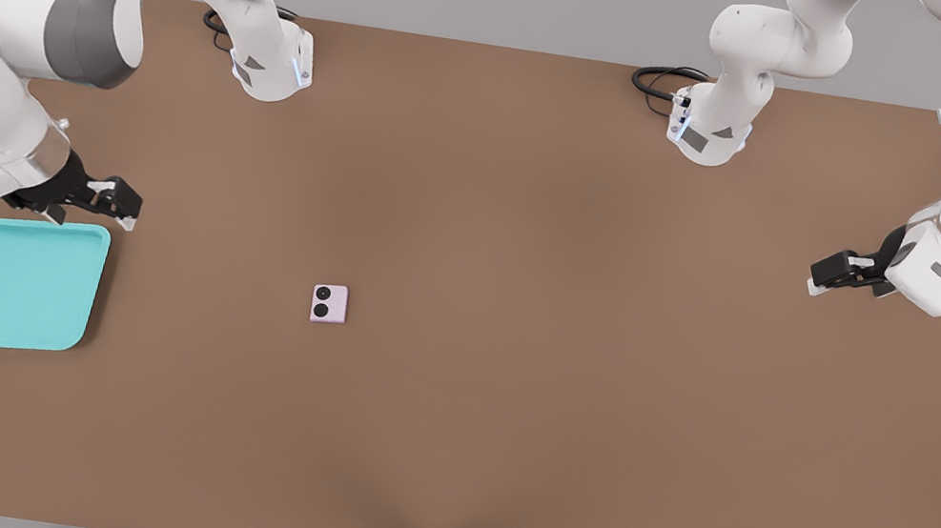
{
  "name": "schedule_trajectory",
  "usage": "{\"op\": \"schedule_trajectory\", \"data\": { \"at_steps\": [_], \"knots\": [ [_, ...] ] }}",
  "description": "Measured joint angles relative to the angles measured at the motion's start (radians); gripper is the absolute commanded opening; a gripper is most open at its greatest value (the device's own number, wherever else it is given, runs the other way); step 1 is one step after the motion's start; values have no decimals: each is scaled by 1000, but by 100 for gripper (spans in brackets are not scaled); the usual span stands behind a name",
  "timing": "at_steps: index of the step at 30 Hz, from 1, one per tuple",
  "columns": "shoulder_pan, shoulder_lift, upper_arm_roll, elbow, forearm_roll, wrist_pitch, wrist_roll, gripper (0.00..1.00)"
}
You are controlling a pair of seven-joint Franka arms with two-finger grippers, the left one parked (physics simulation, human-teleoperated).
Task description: Keep left arm still and place phone on the tray with right arm
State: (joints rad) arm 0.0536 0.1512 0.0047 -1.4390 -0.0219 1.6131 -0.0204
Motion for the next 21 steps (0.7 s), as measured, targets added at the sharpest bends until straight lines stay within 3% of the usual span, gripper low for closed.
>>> {"op": "schedule_trajectory", "data": {
  "at_steps": [4,10,16,21],
  "knots": [
    [-1,26,20,0,0,8,2,100],
    [110,266,85,-14,-3,140,56,100],
    [120,227,121,-276,0,343,186,100],
    [129,306,173,-273,-4,449,324,100]
  ]
}}
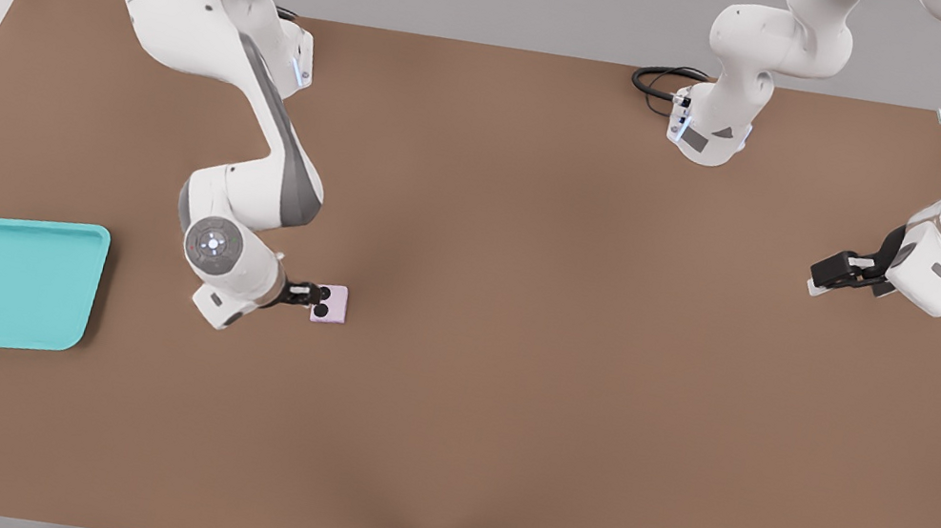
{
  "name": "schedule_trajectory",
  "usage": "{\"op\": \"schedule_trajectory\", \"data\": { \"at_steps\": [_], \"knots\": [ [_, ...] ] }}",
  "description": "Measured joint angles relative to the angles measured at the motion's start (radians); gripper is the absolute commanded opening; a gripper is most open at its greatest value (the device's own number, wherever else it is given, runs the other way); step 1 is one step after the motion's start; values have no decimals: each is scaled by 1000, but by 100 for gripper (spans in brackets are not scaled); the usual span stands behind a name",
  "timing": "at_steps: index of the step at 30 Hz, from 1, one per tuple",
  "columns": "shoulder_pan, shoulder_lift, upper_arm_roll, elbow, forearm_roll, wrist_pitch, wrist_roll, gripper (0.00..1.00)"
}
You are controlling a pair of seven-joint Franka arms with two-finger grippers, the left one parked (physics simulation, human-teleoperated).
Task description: Keep left arm still and place phone on the tray with right arm
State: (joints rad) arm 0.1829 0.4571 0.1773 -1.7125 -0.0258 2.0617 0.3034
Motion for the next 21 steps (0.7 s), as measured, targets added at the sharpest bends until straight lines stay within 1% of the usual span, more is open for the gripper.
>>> {"op": "schedule_trajectory", "data": {
  "at_steps": [6,8,15,21],
  "knots": [
    [3,36,64,-46,-2,77,141,100],
    [4,55,75,-67,-3,96,180,100],
    [3,102,80,-112,-16,162,283,100],
    [3,160,80,-131,-60,216,343,100]
  ]
}}
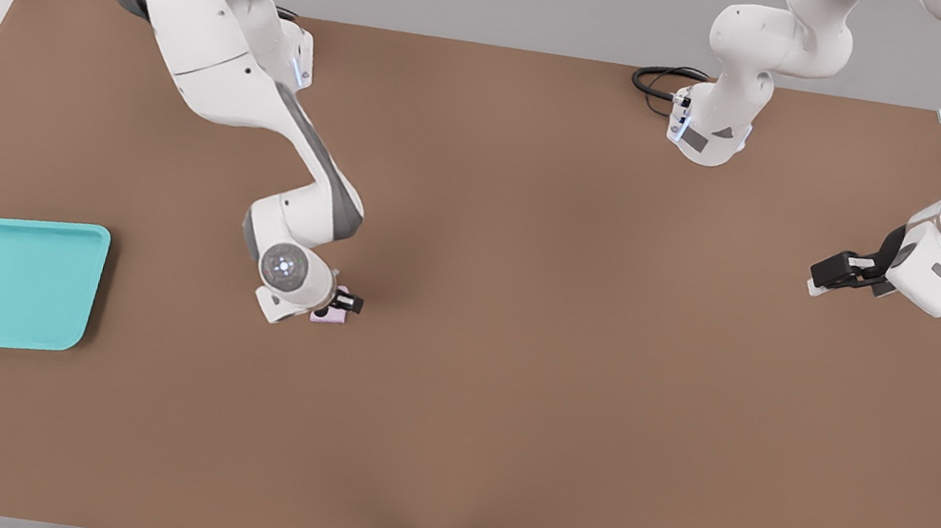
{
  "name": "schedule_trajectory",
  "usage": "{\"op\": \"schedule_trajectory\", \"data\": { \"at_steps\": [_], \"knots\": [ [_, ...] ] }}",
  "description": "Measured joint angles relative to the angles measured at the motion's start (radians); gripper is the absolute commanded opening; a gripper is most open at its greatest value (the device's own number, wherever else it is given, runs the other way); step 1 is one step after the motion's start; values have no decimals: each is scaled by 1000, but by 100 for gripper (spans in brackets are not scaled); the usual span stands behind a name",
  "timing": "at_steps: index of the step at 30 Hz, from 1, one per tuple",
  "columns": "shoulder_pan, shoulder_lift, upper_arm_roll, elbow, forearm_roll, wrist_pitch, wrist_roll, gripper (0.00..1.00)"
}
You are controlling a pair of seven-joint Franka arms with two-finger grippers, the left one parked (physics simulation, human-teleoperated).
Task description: Keep left arm still and place phone on the tray with right arm
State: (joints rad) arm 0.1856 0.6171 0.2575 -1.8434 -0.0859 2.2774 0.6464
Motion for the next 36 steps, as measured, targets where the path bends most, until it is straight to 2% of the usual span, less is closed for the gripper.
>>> {"op": "schedule_trajectory", "data": {
  "at_steps": [11,36],
  "knots": [
    [-5,18,6,-6,-47,40,37,100],
    [-29,29,12,-37,-60,68,-111,100]
  ]
}}
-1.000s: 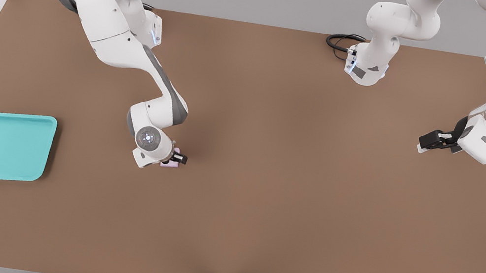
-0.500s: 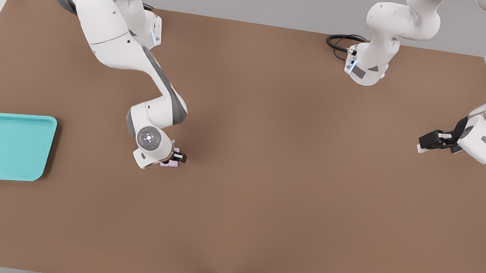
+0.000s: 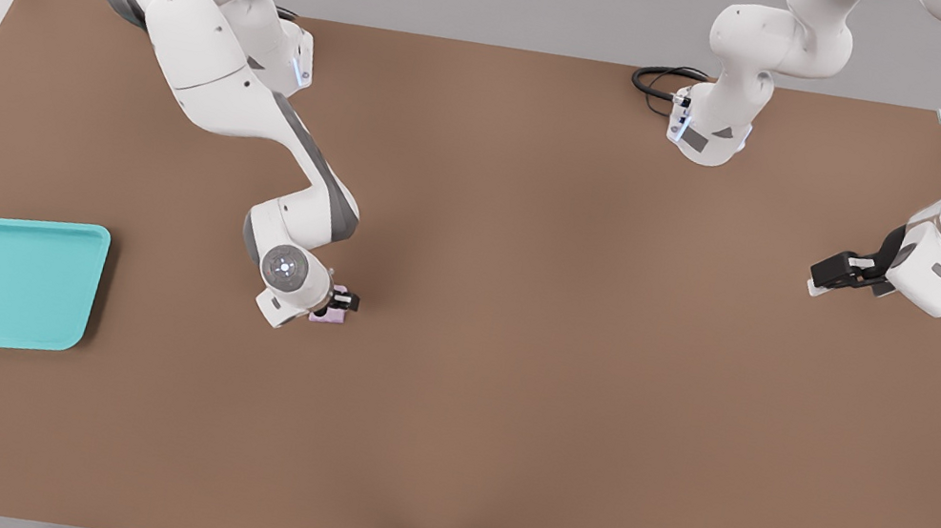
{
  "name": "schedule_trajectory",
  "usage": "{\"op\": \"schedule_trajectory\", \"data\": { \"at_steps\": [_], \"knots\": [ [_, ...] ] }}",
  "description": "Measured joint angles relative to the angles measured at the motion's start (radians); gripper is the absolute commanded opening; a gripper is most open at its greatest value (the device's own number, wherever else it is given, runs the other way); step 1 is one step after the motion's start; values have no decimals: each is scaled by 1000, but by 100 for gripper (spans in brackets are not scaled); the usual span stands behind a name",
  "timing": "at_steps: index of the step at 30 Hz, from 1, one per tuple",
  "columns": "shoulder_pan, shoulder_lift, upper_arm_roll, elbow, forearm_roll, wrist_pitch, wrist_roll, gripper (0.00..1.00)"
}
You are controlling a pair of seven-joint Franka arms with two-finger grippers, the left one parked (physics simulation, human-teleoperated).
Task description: Keep left arm still and place phone on the tray with right arm
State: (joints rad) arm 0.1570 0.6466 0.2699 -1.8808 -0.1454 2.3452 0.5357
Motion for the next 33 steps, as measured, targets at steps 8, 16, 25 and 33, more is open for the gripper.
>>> {"op": "schedule_trajectory", "data": {
  "at_steps": [8,16,25,33],
  "knots": [
    [0,8,0,0,0,7,-23,90],
    [-27,-40,8,7,1,-8,-38,82],
    [-272,-260,11,-51,4,-92,-121,82],
    [-667,-265,-10,-74,5,-79,-352,82]
  ]
}}
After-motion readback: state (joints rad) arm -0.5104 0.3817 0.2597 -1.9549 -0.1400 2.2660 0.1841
